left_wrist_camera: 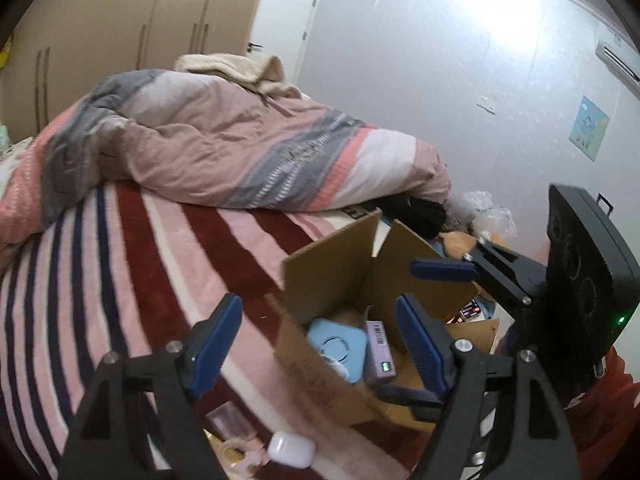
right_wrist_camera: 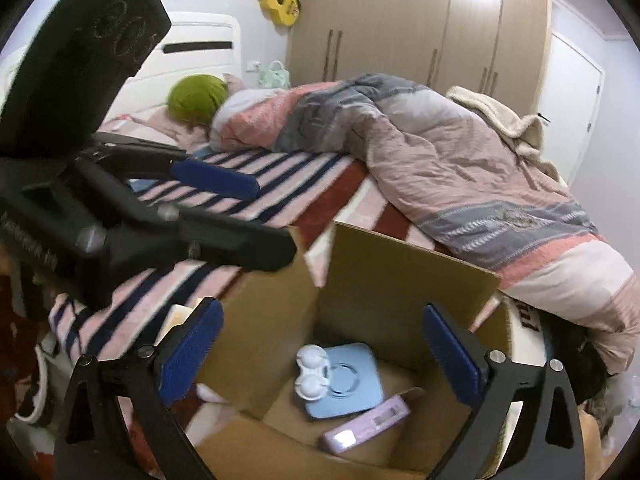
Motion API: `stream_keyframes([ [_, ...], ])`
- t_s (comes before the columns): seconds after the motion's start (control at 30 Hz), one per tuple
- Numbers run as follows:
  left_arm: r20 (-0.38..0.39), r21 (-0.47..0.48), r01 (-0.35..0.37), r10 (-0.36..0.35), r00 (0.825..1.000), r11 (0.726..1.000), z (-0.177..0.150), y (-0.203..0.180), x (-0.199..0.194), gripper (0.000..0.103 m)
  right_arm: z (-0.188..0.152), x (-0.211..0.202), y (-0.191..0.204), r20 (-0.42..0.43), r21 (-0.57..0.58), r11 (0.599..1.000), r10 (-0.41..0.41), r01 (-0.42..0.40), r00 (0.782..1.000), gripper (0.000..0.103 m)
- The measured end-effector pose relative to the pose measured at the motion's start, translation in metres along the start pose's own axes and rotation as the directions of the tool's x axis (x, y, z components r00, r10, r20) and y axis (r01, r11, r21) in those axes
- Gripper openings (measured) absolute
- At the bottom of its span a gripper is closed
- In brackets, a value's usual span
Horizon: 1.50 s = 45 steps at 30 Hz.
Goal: Organize rigid objects
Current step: 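Grasp the white eye-mask case with the right gripper and drop it into the cardboard box, then grasp the white KATO-KATO box with the right gripper and drop it into the cardboard box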
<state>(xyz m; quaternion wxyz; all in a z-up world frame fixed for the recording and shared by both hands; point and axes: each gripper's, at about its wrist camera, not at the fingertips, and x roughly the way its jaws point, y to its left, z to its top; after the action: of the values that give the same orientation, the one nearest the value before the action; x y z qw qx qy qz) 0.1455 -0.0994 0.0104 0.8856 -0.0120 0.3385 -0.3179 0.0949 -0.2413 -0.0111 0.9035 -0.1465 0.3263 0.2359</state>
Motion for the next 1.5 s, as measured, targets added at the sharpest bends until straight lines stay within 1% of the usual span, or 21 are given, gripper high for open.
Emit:
stream_keyframes([
  [0.1, 0.03, -0.011, -0.043, 0.044, 0.999, 0.999, -0.011, 0.013, -0.024, 0.08, 0.003, -0.006, 0.017, -0.003, 0.013, 1.0, 0.003, -0.003, 1.0, 0.1],
  [0.23, 0.063, -0.047, -0.104, 0.107, 0.992, 0.993, -0.032, 0.037, -0.058, 0.08, 0.007, -0.013, 0.048, 0.039, -0.01, 0.993, 0.117, -0.117, 0.992, 0.099],
  [0.33, 0.077, -0.07, -0.154, 0.159, 0.984, 0.986, -0.05, 0.054, -0.075, 0.08, 0.006, -0.012, 0.079, 0.069, -0.061, 0.979, 0.196, -0.192, 0.978, 0.097],
  [0.4, 0.082, -0.086, -0.189, 0.196, 0.977, 0.978, -0.066, 0.067, -0.085, 0.08, 0.002, -0.006, 0.102, 0.065, -0.079, 0.963, 0.265, -0.259, 0.962, 0.088],
  [0.43, 0.083, -0.092, -0.205, 0.213, 0.973, 0.974, -0.075, 0.073, -0.089, 0.08, -0.001, -0.001, 0.11, 0.054, -0.08, 0.954, 0.293, -0.289, 0.955, 0.08],
  [0.5, 0.081, -0.106, -0.241, 0.25, 0.965, 0.965, -0.094, 0.088, -0.094, 0.08, -0.01, 0.016, 0.128, 0.01, -0.061, 0.938, 0.342, -0.341, 0.94, 0.074],
  [0.57, 0.07, -0.118, -0.255, 0.264, 0.962, 0.96, -0.111, 0.099, -0.094, 0.08, -0.021, 0.033, 0.142, -0.028, -0.042, 0.931, 0.362, -0.363, 0.932, 0.065],
  [0.6, 0.063, -0.122, -0.258, 0.267, 0.962, 0.958, -0.119, 0.103, -0.093, 0.08, -0.03, 0.046, 0.149, -0.06, -0.024, 0.927, 0.371, -0.373, 0.927, 0.062],
  [0.67, 0.044, -0.125, -0.27, 0.277, 0.96, 0.955, -0.137, 0.112, -0.089, 0.08, -0.045, 0.068, 0.155, -0.111, 0.027, 0.922, 0.387, -0.386, 0.916, 0.051],
  [0.7, 0.036, -0.125, -0.274, 0.28, 0.959, 0.954, -0.143, 0.115, -0.087, 0.08, -0.054, 0.082, 0.157, -0.142, 0.066, 0.921, 0.389, -0.383, 0.91, 0.049],
  [0.73, 0.027, -0.129, -0.276, 0.282, 0.959, 0.952, -0.153, 0.12, -0.085, 0.08, -0.063, 0.095, 0.158, -0.167, 0.09, 0.929, 0.369, -0.359, 0.914, 0.046],
  [0.83, 0.014, -0.155, -0.261, 0.267, 0.964, 0.953, -0.168, 0.126, -0.078, 0.08, -0.081, 0.122, 0.159, -0.225, 0.113, 0.965, 0.256, -0.236, 0.94, 0.046],
  [0.9, 0.004, -0.175, -0.253, 0.257, 0.966, 0.952, -0.177, 0.132, -0.073, 0.08, -0.087, 0.131, 0.156, -0.236, 0.137, 0.97, 0.23, -0.202, 0.944, 0.046],
  [1.07, -0.008, -0.2, -0.234, 0.237, 0.971, 0.952, -0.186, 0.137, -0.067, 0.08, -0.086, 0.148, 0.153, -0.249, 0.165, 0.971, 0.209, -0.171, 0.946, 0.046],
  [1.1, -0.006, -0.204, -0.228, 0.232, 0.973, 0.952, -0.187, 0.137, -0.067, 0.08, -0.086, 0.149, 0.153, -0.25, 0.165, 0.973, 0.198, -0.16, 0.948, 0.043],
  [1.13, -0.005, -0.206, -0.226, 0.23, 0.973, 0.952, -0.187, 0.137, -0.067, 0.08, -0.086, 0.15, 0.153, -0.253, 0.162, 0.976, 0.187, -0.149, 0.949, 0.031],
  [1.23, -0.003, -0.209, -0.225, 0.229, 0.973, 0.952, -0.188, 0.138, -0.068, 0.08, -0.087, 0.149, 0.155, -0.251, 0.158, 0.974, 0.197, -0.161, 0.948, 0.031],
  [1.33, -0.007, -0.211, -0.219, 0.222, 0.975, 0.953, -0.188, 0.139, -0.067, 0.08, -0.094, 0.137, 0.156, -0.262, 0.153, 0.963, 0.256, -0.222, 0.93, 0.031],
  [1.4, -0.013, -0.212, -0.215, 0.218, 0.976, 0.953, -0.189, 0.139, -0.066, 0.08, -0.096, 0.134, 0.16, -0.273, 0.134, 0.961, 0.27, -0.241, 0.923, 0.031],
  [1.43, -0.018, -0.211, -0.215, 0.216, 0.976, 0.954, -0.19, 0.138, -0.065, 0.08, -0.096, 0.134, 0.162, -0.271, 0.117, 0.965, 0.26, -0.237, 0.927, 0.032],
  [1.5, -0.024, -0.211, -0.213, 0.212, 0.977, 0.954, -0.192, 0.139, -0.063, 0.08, -0.093, 0.137, 0.166, -0.263, 0.097, 0.97, 0.24, -0.222, 0.934, 0.038],
])
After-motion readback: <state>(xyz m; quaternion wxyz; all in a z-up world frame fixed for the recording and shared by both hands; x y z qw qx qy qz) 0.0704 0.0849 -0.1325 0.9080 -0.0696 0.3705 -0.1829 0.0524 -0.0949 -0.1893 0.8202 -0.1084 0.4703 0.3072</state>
